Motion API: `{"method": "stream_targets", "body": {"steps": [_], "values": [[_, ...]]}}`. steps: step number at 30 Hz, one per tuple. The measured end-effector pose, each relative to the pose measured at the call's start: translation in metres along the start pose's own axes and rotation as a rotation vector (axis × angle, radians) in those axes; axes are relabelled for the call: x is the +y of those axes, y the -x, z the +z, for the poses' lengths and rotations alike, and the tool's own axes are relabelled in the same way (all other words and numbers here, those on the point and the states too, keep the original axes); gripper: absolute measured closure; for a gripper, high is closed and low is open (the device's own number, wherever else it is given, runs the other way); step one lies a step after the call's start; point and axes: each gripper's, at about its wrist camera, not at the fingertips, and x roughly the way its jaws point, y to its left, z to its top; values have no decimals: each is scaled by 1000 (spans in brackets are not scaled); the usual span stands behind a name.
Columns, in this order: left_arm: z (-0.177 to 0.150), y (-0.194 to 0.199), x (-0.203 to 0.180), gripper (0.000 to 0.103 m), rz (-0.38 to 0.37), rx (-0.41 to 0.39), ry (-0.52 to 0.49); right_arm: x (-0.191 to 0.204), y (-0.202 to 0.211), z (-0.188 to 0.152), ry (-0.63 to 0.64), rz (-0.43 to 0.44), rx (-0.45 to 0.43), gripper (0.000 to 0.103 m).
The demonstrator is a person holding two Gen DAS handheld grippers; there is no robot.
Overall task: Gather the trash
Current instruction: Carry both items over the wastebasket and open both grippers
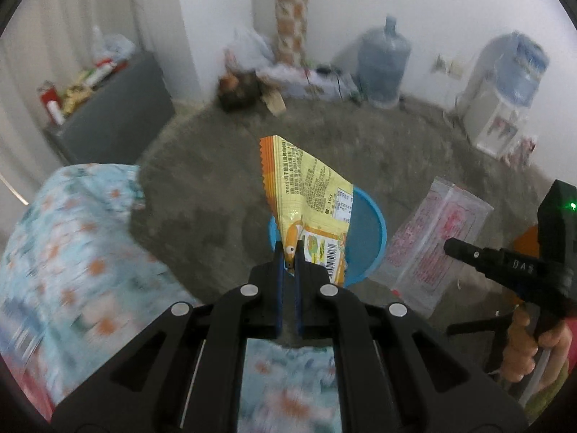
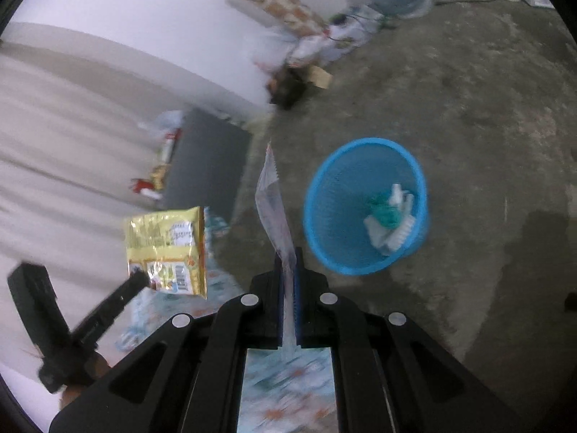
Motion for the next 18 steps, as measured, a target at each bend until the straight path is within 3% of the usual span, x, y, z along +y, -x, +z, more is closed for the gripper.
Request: {"method": "stream_targets", "body": {"steps": [6, 7, 8, 10, 11, 14, 18], "values": [[31, -97, -10, 97, -4, 147, -19, -38, -76, 36, -22, -96, 71, 97], [35, -114, -13, 95, 9, 170, -25, -42, -87, 40, -21, -108, 83, 96], [38, -126, -15, 87, 17, 187, -35, -51, -104, 45, -29, -131, 108, 93], [42, -154, -19, 73, 18, 224, -34, -70, -134, 52, -47, -165, 162, 55], [44, -162, -20, 70, 20, 234, -23, -80, -146, 52, -62, -211, 167, 52], [45, -178, -18, 69, 25, 249, 5, -100, -160, 49, -98, -306, 177, 52], [46, -165, -19, 62, 3, 202, -2, -103, -140, 39, -141, -256, 130, 52]]}}
